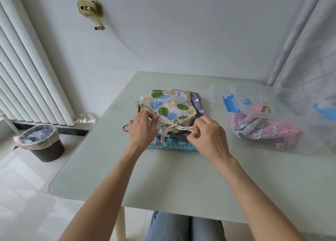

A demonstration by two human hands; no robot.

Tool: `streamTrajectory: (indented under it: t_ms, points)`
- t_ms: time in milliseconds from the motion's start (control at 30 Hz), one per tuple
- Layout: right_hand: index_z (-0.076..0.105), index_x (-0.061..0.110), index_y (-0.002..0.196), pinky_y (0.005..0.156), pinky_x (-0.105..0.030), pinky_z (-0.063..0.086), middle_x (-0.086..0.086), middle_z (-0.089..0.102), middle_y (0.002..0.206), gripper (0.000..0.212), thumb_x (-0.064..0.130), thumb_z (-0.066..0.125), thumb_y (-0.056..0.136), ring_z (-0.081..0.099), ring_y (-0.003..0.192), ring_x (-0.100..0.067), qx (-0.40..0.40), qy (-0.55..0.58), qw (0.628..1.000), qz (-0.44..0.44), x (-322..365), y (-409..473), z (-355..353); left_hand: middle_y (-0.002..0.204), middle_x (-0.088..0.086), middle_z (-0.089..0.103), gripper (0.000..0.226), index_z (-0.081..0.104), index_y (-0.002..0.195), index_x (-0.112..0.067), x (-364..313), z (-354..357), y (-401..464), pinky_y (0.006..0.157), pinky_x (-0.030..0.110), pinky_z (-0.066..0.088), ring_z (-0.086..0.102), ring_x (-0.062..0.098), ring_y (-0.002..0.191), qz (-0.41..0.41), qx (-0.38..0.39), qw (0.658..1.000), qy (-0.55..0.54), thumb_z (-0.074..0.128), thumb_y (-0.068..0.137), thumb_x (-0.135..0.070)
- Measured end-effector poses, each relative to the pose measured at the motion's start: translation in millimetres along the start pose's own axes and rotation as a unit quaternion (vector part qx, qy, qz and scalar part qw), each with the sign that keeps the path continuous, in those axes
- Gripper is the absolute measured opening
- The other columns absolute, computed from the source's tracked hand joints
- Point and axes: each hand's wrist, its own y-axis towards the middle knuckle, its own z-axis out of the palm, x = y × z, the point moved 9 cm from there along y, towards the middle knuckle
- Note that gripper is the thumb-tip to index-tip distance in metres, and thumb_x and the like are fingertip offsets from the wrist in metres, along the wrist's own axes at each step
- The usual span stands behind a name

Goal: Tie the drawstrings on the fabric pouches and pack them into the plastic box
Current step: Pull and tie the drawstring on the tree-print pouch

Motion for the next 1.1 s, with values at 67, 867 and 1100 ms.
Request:
streamTrajectory:
  t_ms: [67,867,1100]
  points:
    - [0.047,0.011,0.058,0.045,-0.021,0.021,-0.002,0.049,0.059,0.027,-0.002,0.069,0.052,0.031,0.051,-0.015,0.001,0.007,1.000,0.007,-2.4,-2.3,0.7,0.098,0.004,0.059,0.026,0.057,0.098,-0.005,-0.7,5.4,-1.1,0.086,0.034,0.030,0.055,0.026,0.090,-0.005,0.013,1.000,0.006,0.043,0.098,-0.027]
    - [0.047,0.024,0.127,0.101,-0.020,0.023,0.007,0.051,0.129,0.068,0.043,0.077,0.069,0.037,0.122,-0.010,0.184,0.116,0.974,-0.070,2.4,-2.3,31.2,0.076,-0.014,0.068,0.015,0.058,0.088,-0.023,-6.8,-0.1,1.1,0.059,0.020,0.045,0.057,-0.003,0.061,0.108,0.096,0.987,-0.067,0.050,0.094,-0.034]
    - [0.061,0.020,0.116,0.088,-0.030,0.040,0.002,0.065,0.108,0.036,0.033,0.067,0.083,0.051,0.099,-0.012,0.190,0.126,0.973,0.014,-7.8,56.9,65.1,0.096,-0.011,0.067,0.019,0.059,0.105,-0.025,16.2,-10.4,33.6,0.077,0.022,0.050,0.063,0.006,0.089,0.050,0.087,0.981,-0.168,0.049,0.094,-0.037]
